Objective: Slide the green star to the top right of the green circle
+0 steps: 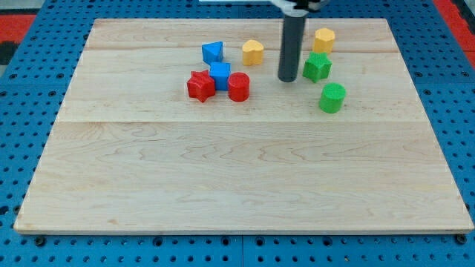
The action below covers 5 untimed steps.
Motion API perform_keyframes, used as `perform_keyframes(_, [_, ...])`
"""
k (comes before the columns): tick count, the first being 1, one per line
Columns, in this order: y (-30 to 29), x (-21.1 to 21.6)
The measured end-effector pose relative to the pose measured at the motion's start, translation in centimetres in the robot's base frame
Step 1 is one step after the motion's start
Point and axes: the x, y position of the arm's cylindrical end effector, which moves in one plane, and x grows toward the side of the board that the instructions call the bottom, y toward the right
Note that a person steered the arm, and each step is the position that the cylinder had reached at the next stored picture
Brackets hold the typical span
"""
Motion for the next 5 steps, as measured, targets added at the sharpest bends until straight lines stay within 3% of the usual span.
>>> perform_keyframes(1, [-1.1, -1.7])
perform_keyframes(3, [5.1, -3.7])
perform_keyframes(5, [1.7, -6.4])
